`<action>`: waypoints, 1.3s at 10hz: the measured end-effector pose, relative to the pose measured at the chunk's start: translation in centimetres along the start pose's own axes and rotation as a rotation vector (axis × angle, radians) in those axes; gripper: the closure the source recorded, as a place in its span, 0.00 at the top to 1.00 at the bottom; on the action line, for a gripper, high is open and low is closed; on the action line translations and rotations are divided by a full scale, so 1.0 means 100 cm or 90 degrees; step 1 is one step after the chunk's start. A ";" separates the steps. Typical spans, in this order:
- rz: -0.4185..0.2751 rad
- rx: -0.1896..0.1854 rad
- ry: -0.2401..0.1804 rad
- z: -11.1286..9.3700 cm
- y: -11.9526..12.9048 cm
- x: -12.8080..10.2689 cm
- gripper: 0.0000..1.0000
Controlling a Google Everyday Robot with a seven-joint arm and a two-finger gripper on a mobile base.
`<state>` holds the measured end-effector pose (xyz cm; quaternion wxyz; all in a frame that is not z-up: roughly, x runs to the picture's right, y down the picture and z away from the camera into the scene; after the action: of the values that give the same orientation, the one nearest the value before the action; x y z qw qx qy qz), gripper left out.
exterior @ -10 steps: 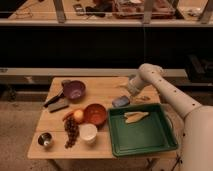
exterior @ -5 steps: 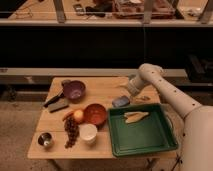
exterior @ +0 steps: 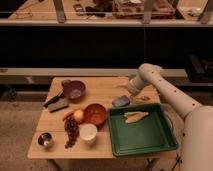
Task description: Place fork in purple bowl
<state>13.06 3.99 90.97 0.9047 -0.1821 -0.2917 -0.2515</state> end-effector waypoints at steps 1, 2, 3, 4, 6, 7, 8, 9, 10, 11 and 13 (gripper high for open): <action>0.008 -0.011 0.010 0.001 0.003 0.004 0.80; 0.016 -0.032 0.030 0.008 0.009 0.010 0.80; 0.023 -0.043 0.040 0.014 0.012 0.014 0.80; 0.031 -0.051 0.048 0.015 0.017 0.019 0.80; 0.056 -0.064 0.055 0.021 0.031 0.034 0.80; 0.064 -0.064 0.054 0.024 0.033 0.039 0.80; 0.074 -0.067 0.058 0.023 0.034 0.047 0.80; 0.079 -0.072 0.060 0.025 0.030 0.053 0.80; 0.081 -0.076 0.060 0.028 0.025 0.056 0.80; 0.085 -0.076 0.063 0.027 0.025 0.061 0.80; 0.092 -0.084 0.068 0.026 0.032 0.068 0.80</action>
<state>18.49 5.40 96.54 0.9207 -0.2483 -0.2117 -0.2139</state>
